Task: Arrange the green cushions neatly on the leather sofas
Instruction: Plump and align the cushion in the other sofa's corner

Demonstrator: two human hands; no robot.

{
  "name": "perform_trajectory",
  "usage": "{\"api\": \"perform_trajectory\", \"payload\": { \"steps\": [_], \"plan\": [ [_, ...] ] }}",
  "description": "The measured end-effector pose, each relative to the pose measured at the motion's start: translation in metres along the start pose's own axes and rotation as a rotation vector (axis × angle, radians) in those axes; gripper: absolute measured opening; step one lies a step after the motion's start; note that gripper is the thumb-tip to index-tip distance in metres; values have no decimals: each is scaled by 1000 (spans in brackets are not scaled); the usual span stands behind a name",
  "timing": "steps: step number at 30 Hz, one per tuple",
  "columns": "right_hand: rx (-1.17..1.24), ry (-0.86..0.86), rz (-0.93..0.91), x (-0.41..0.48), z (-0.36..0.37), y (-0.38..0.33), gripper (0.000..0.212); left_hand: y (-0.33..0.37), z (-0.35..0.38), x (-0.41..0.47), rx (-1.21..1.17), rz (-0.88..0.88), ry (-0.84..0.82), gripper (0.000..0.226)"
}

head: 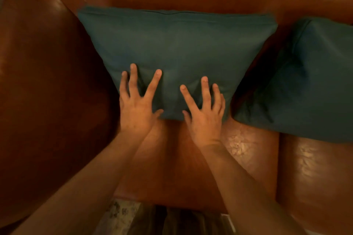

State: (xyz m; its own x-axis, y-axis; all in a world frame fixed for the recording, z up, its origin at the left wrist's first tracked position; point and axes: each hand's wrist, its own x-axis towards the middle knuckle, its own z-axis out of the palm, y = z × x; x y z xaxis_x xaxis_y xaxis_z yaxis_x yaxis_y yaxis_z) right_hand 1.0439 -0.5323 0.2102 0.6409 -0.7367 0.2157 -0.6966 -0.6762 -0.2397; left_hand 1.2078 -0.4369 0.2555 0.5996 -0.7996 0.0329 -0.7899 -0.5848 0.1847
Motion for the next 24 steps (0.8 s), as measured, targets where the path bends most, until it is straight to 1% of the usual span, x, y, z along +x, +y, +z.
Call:
{"api": "perform_trajectory", "payload": {
  "steps": [2, 4, 7, 9, 11, 13, 15, 17, 19, 20, 22, 24],
  "plan": [
    [-65, -44, -10, 8, -2, 4, 89, -2, -3, 9, 53, 3, -54, 135],
    [-71, -58, 15, 13, -17, 3, 87, -3, -14, 8, 53, 8, -74, 133],
    [-19, 31, 6, 22, -47, -6, 82, -8, -35, 11, 29, 26, -1, 125],
    [-7, 33, -8, 42, -62, -11, 90, -13, -51, 24, 47, 37, 26, 131],
    [-57, -22, 7, 66, -70, -17, 103, -18, -66, 44, 96, 57, -25, 140],
    [-121, -128, 20, 86, -72, -19, 109, -22, -79, 63, 168, 112, -110, 141],
    [-158, -182, 19, 98, -75, -21, 108, -26, -94, 80, 207, 184, -113, 129],
    [-175, -162, -12, 113, -85, -25, 105, -30, -108, 99, 226, 275, -79, 119],
    [-116, -139, -64, 133, -98, -34, 110, -34, -121, 118, 227, 344, -53, 126],
    [-66, -170, -71, 145, -103, -37, 115, -35, -124, 125, 225, 351, -70, 131],
    [-15, -298, -49, 163, -106, -36, 121, -37, -120, 134, 237, 340, -208, 138],
    [-45, -438, -24, 170, -99, -30, 118, -39, -111, 138, 251, 325, -350, 140]
  ]
}}
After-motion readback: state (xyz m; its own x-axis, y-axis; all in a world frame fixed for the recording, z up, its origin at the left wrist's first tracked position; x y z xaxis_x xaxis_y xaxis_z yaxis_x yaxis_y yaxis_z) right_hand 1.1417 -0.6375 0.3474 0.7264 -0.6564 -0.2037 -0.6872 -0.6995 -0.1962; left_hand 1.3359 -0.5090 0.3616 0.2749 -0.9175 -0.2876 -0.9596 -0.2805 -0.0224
